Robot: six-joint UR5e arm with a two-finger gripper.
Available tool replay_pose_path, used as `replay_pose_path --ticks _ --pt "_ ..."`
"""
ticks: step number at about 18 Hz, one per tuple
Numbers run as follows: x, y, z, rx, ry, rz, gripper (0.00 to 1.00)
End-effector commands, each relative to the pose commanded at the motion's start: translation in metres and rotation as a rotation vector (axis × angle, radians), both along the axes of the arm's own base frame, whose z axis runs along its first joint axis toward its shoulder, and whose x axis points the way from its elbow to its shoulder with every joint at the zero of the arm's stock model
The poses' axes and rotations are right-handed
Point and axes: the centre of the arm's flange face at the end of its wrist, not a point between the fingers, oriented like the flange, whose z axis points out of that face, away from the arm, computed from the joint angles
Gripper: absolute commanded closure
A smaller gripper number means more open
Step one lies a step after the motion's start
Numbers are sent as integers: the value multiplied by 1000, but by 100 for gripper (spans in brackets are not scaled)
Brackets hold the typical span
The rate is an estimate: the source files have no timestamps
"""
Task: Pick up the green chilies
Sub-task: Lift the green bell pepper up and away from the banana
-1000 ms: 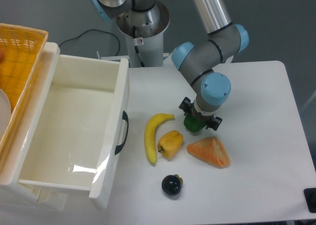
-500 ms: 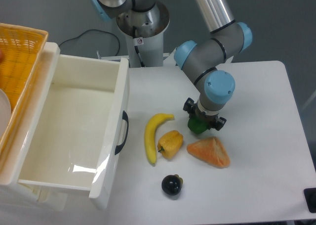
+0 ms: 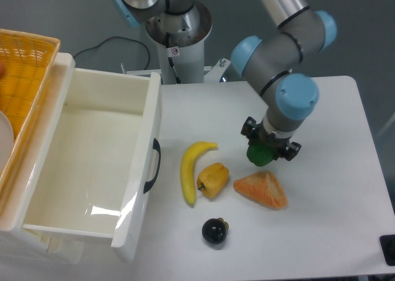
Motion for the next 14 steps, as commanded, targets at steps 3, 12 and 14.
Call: replay_pose_path --ticks 3,12,14 --pt "-14 -7 12 17 26 0 44" --pt "-30 -15 27 36 71 -110 44" --pt "-30 -15 28 36 73 -110 44"
